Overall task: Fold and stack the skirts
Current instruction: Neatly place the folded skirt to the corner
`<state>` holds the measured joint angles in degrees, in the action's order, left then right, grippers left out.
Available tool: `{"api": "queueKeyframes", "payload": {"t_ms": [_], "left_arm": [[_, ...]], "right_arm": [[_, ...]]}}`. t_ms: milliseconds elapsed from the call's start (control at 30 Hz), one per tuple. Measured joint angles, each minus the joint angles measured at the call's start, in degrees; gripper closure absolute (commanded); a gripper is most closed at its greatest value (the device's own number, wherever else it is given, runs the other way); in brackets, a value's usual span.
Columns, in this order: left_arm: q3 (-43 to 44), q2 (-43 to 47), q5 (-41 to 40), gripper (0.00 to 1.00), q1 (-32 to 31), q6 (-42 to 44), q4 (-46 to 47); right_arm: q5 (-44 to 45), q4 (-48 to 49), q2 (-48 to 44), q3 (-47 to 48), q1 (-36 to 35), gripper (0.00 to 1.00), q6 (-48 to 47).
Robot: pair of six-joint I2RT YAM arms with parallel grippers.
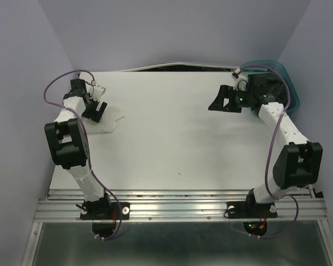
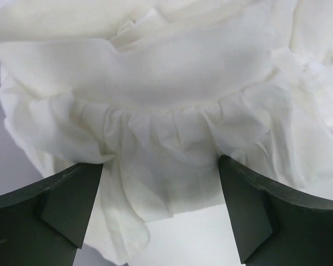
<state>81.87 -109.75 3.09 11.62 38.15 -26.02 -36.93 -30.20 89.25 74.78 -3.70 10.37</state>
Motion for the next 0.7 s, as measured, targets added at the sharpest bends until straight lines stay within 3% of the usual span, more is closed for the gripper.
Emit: {"api": "queueKeyframes", "payload": {"t_ms": [167, 500, 700], "left_arm": [[3.2, 8.0, 2.9, 0.01, -0.6, -0.2, -2.9], [24.4, 23.5, 8.6, 0.01, -6.0, -10.0, 2.6], [23.6, 30.6, 11.1, 0.01, -10.0, -16.2, 4.0]], "right_arm": [[0.6, -1.0, 0.0, 4.6, 0.7, 0.00, -0.1], [5.4, -5.5, 4.4, 23.6, 9.2, 0.00, -3.2], [12.5, -8.8, 15.5, 38.3, 16.3, 0.00, -6.4]]}}
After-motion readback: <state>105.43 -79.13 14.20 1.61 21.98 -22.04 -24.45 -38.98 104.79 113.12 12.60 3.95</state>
